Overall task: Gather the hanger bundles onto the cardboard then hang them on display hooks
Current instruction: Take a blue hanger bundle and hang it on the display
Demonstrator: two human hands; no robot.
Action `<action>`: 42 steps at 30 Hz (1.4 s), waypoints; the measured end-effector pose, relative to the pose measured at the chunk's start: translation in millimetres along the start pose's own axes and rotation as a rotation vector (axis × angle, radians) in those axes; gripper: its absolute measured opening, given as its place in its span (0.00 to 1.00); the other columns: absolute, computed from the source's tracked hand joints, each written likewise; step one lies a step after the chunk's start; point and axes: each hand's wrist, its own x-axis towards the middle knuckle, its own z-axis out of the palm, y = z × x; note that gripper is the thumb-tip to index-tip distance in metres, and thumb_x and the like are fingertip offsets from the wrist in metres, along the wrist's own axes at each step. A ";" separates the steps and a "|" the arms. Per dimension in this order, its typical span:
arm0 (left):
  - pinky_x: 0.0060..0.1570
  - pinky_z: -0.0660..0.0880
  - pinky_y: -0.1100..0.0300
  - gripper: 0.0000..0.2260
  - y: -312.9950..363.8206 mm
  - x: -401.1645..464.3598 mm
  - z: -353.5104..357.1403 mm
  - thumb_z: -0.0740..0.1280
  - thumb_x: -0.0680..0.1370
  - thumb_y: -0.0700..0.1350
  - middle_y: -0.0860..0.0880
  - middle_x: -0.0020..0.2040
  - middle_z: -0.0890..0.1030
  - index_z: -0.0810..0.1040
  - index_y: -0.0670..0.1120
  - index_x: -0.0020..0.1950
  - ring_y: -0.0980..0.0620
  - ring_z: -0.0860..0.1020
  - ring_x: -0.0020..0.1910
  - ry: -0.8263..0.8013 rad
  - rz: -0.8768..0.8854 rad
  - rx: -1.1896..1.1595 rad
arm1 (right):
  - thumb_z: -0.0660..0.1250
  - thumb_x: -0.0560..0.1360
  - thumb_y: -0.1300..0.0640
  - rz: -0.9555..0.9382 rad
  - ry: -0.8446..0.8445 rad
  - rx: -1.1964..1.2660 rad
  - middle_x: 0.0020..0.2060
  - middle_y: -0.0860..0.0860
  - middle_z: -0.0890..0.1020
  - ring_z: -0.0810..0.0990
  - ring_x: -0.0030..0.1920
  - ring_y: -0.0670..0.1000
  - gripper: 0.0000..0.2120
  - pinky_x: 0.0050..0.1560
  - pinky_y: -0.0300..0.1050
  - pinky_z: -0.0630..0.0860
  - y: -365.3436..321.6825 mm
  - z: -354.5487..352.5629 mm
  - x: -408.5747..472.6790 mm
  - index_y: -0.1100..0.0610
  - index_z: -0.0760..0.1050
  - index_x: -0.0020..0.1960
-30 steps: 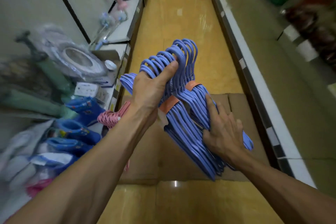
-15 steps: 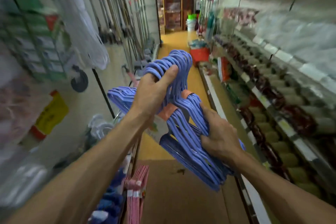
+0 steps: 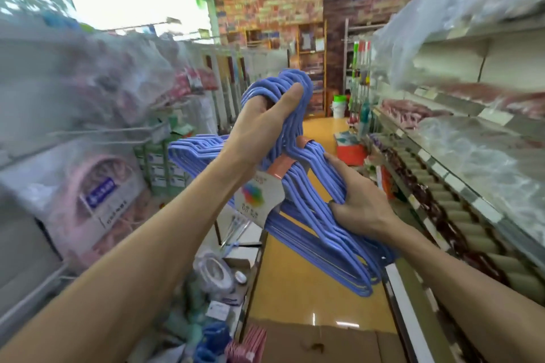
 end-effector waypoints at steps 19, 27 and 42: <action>0.54 0.77 0.37 0.27 109.0 -110.1 -12.0 0.63 0.77 0.62 0.32 0.53 0.79 0.78 0.36 0.55 0.36 0.79 0.52 0.665 -0.011 0.307 | 0.67 0.67 0.59 -0.529 -0.306 0.307 0.56 0.48 0.80 0.78 0.37 0.45 0.45 0.41 0.49 0.76 -93.7 -2.8 -2.8 0.32 0.52 0.75; 0.51 0.77 0.38 0.25 151.5 -196.1 -34.7 0.65 0.77 0.59 0.33 0.49 0.80 0.79 0.36 0.52 0.35 0.79 0.50 0.975 -0.030 0.514 | 0.67 0.64 0.53 -0.765 -0.470 0.492 0.65 0.47 0.79 0.81 0.60 0.53 0.45 0.60 0.55 0.77 -175.5 29.3 -46.6 0.29 0.53 0.75; 0.54 0.75 0.33 0.25 276.5 -394.2 -66.9 0.64 0.80 0.57 0.27 0.47 0.75 0.76 0.31 0.52 0.44 0.75 0.42 1.345 -0.038 0.778 | 0.68 0.65 0.57 -1.179 -0.753 0.720 0.66 0.47 0.77 0.80 0.58 0.53 0.46 0.61 0.59 0.77 -364.1 34.2 -214.4 0.29 0.53 0.75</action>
